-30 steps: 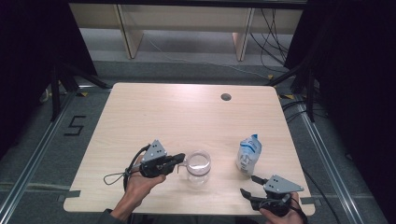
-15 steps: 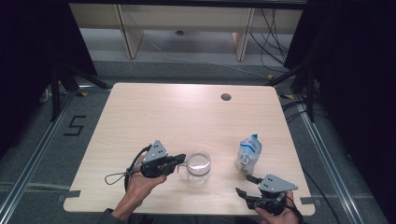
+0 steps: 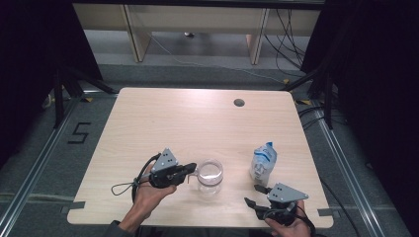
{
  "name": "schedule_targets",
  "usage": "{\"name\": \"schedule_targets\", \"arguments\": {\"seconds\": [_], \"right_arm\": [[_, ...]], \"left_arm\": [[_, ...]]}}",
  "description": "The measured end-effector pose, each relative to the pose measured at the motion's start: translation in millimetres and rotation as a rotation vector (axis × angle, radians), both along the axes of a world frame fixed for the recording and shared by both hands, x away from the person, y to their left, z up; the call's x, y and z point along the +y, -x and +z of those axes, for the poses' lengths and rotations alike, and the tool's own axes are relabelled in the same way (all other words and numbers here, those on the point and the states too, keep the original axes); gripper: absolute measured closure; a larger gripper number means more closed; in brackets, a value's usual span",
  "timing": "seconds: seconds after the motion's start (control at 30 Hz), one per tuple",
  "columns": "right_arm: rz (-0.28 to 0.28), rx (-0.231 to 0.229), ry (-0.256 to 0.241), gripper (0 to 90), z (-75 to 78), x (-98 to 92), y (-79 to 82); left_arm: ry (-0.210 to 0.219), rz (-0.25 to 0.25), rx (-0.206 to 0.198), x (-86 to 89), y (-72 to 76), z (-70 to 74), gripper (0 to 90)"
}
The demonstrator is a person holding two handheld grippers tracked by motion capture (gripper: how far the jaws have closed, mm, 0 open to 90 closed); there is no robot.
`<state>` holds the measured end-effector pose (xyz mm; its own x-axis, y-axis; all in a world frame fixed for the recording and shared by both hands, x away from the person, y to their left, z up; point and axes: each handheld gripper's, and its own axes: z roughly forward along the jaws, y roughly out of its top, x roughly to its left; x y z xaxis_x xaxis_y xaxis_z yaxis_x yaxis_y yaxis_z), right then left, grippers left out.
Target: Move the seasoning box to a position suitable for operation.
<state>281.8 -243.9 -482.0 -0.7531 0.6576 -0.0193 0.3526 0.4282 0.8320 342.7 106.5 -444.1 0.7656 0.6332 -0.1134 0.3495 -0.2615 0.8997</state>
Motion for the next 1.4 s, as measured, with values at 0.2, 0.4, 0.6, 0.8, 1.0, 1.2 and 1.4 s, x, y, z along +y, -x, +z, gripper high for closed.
{"name": "schedule_targets", "arguments": {"seconds": [0.2, 0.4, 0.6, 0.8, 1.0, 1.2, 1.4], "right_arm": [[0.013, -0.006, -0.002, 49.7, -0.1, 5.8, -3.1], [0.027, -0.028, -0.009, 55.0, -0.3, 12.4, -8.5], [0.034, -0.031, -0.014, 59.3, -0.5, 19.8, -12.4], [0.036, -0.024, -0.033, 63.2, 0.0, 25.1, -13.6], [0.063, -0.047, -0.031, 65.8, -0.2, 28.7, -17.9], [0.067, -0.056, -0.028, 68.6, 1.1, 31.7, -18.6], [0.062, -0.06, -0.033, 71.0, 1.9, 33.4, -19.4]], "left_arm": [[0.004, -0.001, 0.003, 0.9, -0.3, -1.0, 89.3], [0.003, 0.006, 0.009, 1.5, 0.7, -0.7, 89.3], [0.005, 0.004, -0.002, 2.4, 0.8, -1.4, 89.3], [0.01, 0.002, -0.001, 2.4, 1.7, -1.9, 89.3], [0.017, 0.007, 0.007, 2.6, 2.1, -2.6, 89.3], [0.014, 0.001, 0.0, 4.1, 1.3, -3.6, 89.3], [0.017, 0.004, 0.0, 4.4, 1.5, -4.1, 89.2]]}}
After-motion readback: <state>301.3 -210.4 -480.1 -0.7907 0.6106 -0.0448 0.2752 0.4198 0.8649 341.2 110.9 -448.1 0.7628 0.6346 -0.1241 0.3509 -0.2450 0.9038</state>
